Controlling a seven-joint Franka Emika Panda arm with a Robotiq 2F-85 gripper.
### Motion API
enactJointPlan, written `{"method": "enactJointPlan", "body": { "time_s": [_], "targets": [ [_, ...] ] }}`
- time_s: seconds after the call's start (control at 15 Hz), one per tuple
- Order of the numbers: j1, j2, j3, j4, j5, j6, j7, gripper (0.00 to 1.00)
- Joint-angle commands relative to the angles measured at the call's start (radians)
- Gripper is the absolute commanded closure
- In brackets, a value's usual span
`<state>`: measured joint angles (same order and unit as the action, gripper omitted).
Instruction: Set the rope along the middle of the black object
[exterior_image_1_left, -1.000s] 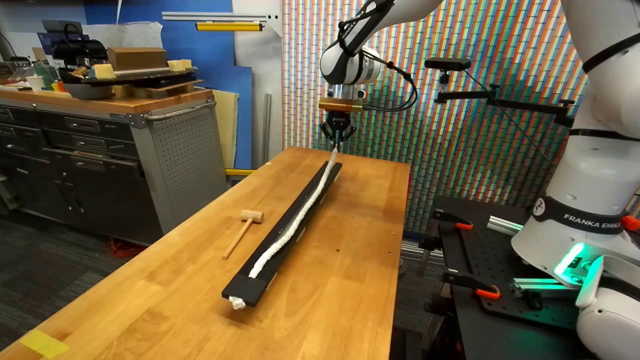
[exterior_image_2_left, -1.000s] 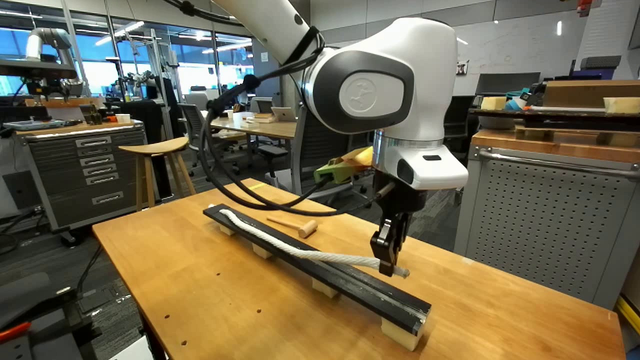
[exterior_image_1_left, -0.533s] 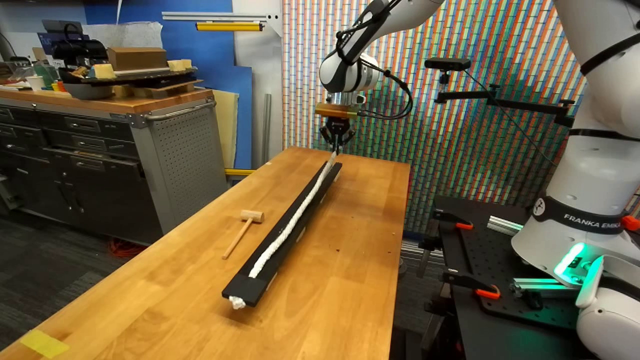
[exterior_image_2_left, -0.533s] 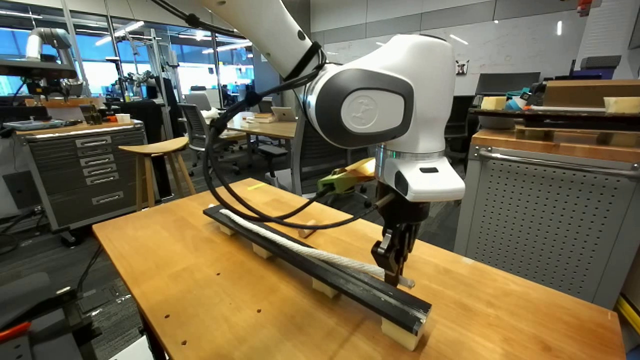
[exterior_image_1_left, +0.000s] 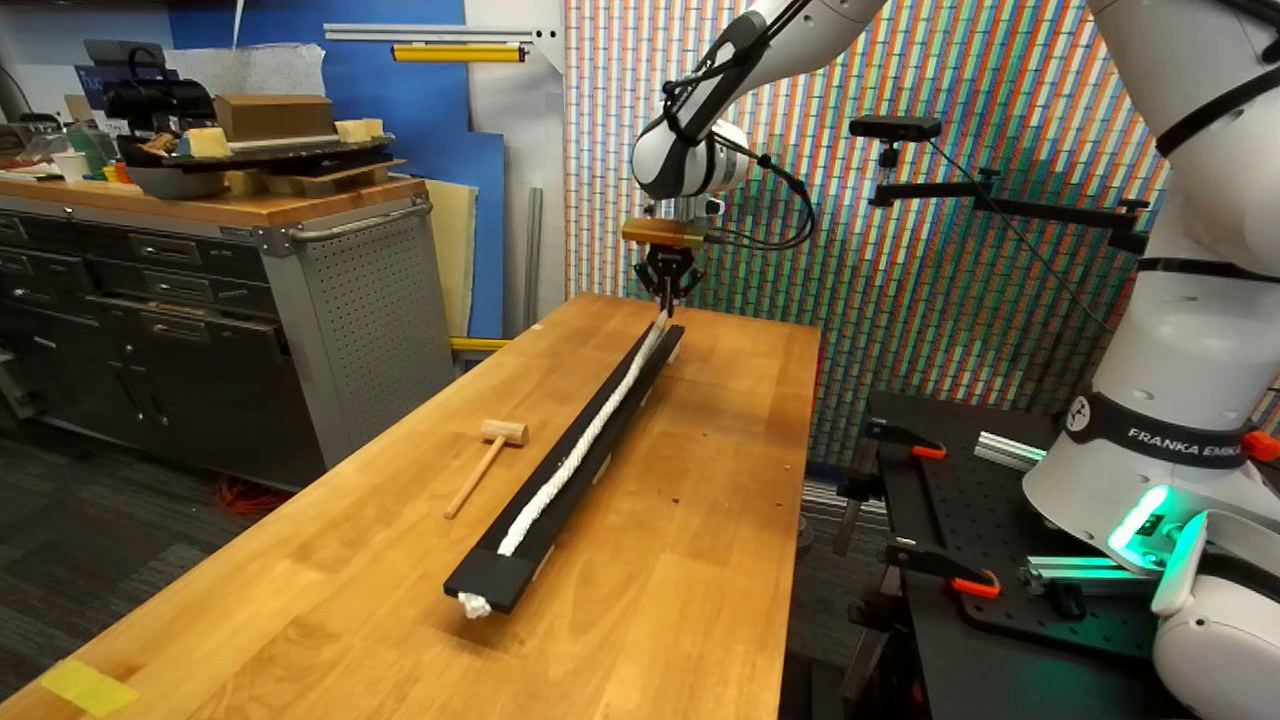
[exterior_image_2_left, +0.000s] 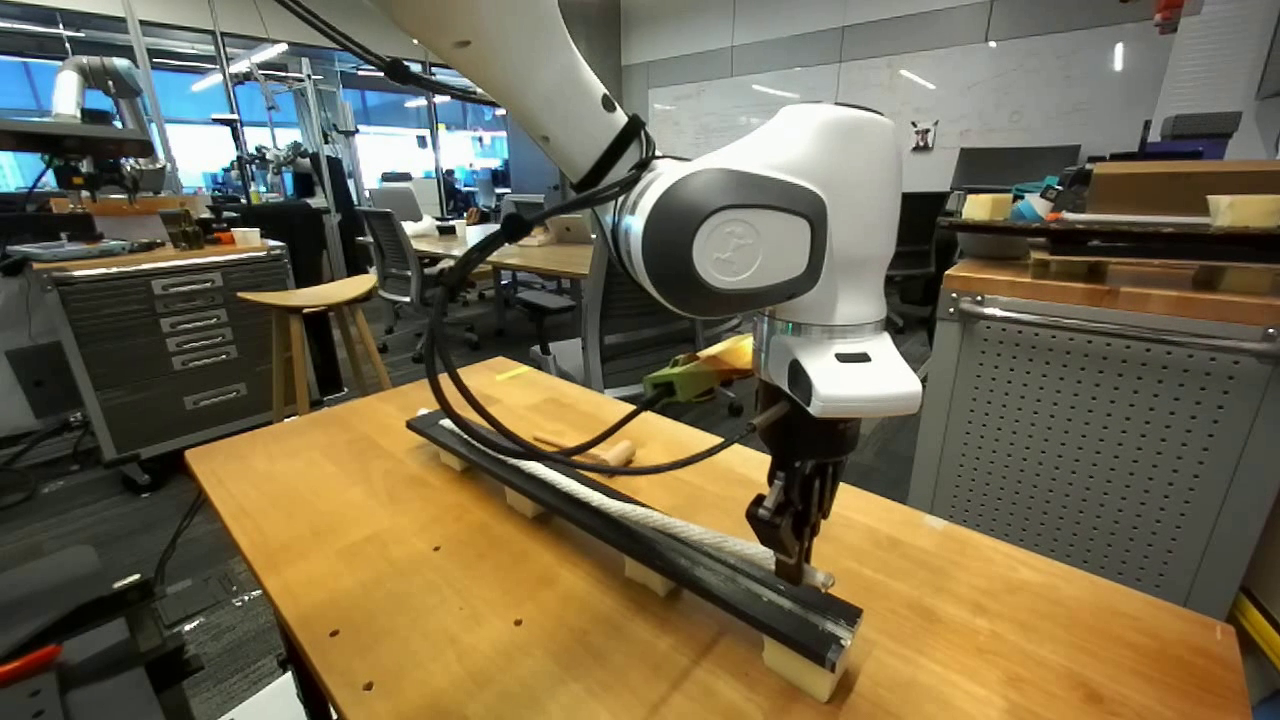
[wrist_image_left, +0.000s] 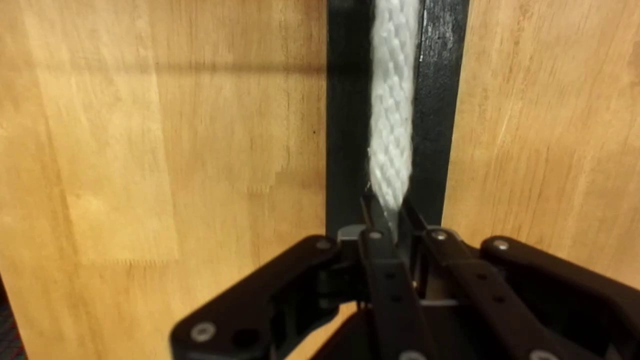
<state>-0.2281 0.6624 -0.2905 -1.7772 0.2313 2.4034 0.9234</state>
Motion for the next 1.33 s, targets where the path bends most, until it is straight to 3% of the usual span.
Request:
{"method": "enactJointPlan", "body": {
  "time_s": [0.0, 1.27],
  "targets": [
    [0.028, 0.035, -0.033, 0.047, -0.049, 0.006, 0.051, 0.97],
    [0.057, 0.107, -0.068, 0.105, -0.158, -0.024, 0.147, 0.96]
  ]
}}
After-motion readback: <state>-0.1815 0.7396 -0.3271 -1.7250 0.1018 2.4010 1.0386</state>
